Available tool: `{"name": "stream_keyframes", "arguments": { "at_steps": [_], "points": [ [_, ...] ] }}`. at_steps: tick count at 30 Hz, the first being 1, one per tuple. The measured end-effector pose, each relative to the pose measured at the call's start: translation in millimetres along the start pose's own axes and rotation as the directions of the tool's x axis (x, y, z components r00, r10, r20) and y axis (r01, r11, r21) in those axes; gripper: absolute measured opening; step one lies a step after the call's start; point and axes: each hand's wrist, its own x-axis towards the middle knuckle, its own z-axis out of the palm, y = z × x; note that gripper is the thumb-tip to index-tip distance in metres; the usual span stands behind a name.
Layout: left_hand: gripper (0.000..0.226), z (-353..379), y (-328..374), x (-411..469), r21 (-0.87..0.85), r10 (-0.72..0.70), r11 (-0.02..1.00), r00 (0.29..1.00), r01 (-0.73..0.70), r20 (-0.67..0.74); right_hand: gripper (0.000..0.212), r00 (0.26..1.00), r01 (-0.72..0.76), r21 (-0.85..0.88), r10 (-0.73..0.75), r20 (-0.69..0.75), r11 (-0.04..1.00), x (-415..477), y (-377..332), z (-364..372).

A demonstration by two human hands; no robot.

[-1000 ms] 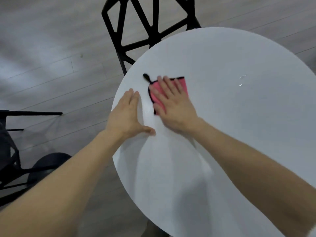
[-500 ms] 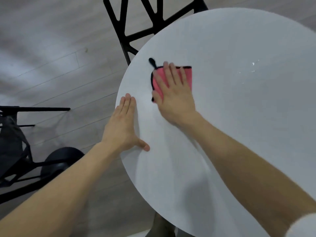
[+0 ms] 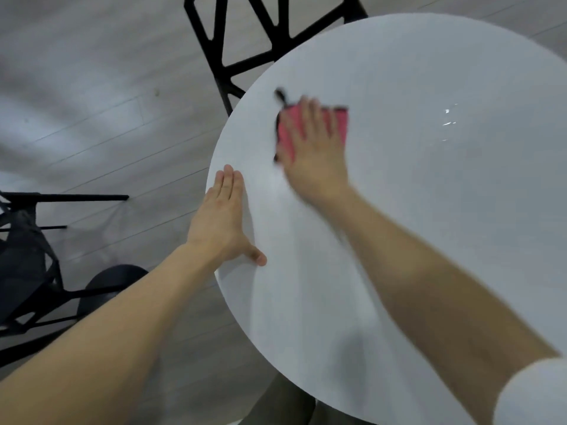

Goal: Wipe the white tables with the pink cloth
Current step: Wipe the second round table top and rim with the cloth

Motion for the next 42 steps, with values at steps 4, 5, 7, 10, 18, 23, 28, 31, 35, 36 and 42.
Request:
{"name": "stream_keyframes", "arguments": {
  "at_steps": [4, 5, 7, 10, 18, 23, 28, 31, 35, 36, 42],
  "points": [
    [0.189, -5, 10, 0, 0.052, -0.016, 0.999, 0.999, 0.014, 0.039, 0.064, 0.945, 0.266, 0.077, -0.275, 0.177, 0.961, -138, -20, -18],
    [0.189, -7, 13, 1, 0.068, -0.026, 0.997, 0.999, 0.022, 0.047, 0.063, 0.933, 0.295, 0.082, -0.306, 0.191, 0.952, -143, -6, -21],
    [0.190, -9, 19, 2, 0.098, -0.048, 0.994, 0.997, 0.042, 0.053, 0.062, 0.950, 0.263, 0.040, -0.266, 0.162, 0.964, -108, 35, -22],
    [0.191, -10, 24, 5, 0.125, -0.075, 0.990, 0.995, 0.066, 0.068, 0.066, 0.993, 0.010, -0.018, -0.007, 0.119, 1.000, -4, 98, -27],
    [0.172, -30, 61, 12, 0.404, -0.111, 0.911, 0.992, 0.079, 0.056, 0.065, 0.999, -0.002, 0.062, 0.000, 0.034, 0.998, -73, 45, -18],
    [0.160, -55, 122, 32, 0.427, 0.031, 0.904, 0.999, -0.035, 0.016, 0.062, 0.963, 0.239, 0.110, -0.250, 0.102, 0.965, -129, 100, -31],
    [0.161, -66, 166, 56, 0.355, 0.116, 0.928, 0.993, -0.110, 0.005, 0.067, 0.967, -0.245, -0.024, 0.246, 0.063, 0.969, 35, 242, -51],
    [0.165, -75, 188, 79, 0.335, 0.167, 0.930, 0.986, -0.152, -0.017, 0.070, 0.948, -0.318, -0.030, 0.318, 0.026, 0.948, 36, 232, -47],
    [0.164, -92, 219, 108, 0.280, 0.211, 0.939, 0.977, -0.198, -0.017, 0.065, 0.996, -0.058, 0.019, 0.056, 0.070, 0.998, -87, 176, -51],
    [0.162, -95, 226, 115, 0.257, 0.241, 0.939, 0.970, -0.231, -0.009, 0.064, 0.996, 0.003, 0.021, -0.005, 0.093, 1.000, -109, 178, -55],
    [0.160, -85, 232, 135, 0.236, 0.281, 0.934, 0.959, -0.266, -0.032, 0.068, 0.978, -0.209, -0.034, 0.209, -0.014, 0.977, 13, 273, -54]
  ]
}}
